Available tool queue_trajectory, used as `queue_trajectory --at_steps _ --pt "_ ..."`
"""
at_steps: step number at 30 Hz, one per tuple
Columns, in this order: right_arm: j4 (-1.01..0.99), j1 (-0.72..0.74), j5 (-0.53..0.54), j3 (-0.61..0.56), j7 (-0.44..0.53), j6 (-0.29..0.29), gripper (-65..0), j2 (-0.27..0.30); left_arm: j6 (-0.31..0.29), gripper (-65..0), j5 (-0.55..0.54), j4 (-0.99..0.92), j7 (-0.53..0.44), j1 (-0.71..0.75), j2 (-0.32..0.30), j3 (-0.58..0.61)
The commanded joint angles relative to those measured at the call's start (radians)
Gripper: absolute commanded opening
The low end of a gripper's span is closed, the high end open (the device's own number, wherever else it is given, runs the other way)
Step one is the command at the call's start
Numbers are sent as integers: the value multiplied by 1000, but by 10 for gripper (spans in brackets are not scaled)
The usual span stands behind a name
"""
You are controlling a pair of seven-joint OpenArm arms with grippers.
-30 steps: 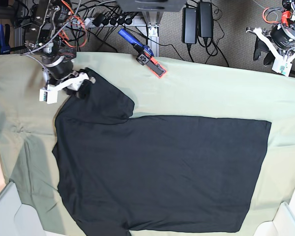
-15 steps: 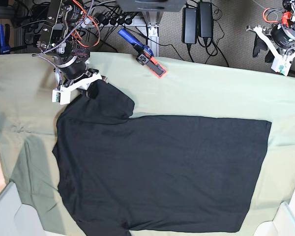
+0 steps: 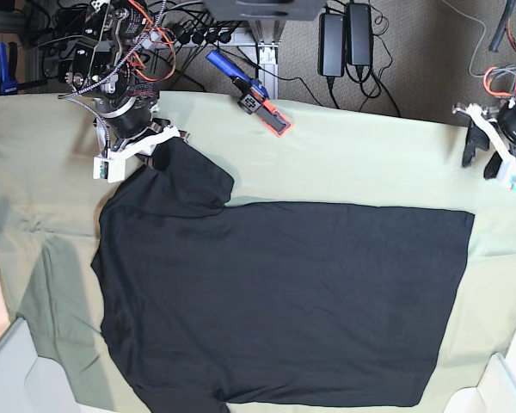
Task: Fold the T-shirt properly
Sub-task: 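Move the left gripper to the shirt's hem corner and grasp it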
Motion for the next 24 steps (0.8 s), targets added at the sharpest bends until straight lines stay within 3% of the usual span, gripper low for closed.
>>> queue_trajectory --at_steps 1,11,15,24 --pt "14 2 -16 0 2 -26 -650 5 1 -328 -8 -18 -23 -31 -17 -8" --pt "14 2 -19 0 2 -26 -650 5 -13 -328 -126 -399 -16 -323 -12 -6" --pt "14 2 -19 0 2 -26 -650 5 -46 -328 -172 -484 -1 -394 16 -6" --pt "14 -1 -22 0 0 -26 -650 5 -50 -328 -178 -630 0 -507 87 75"
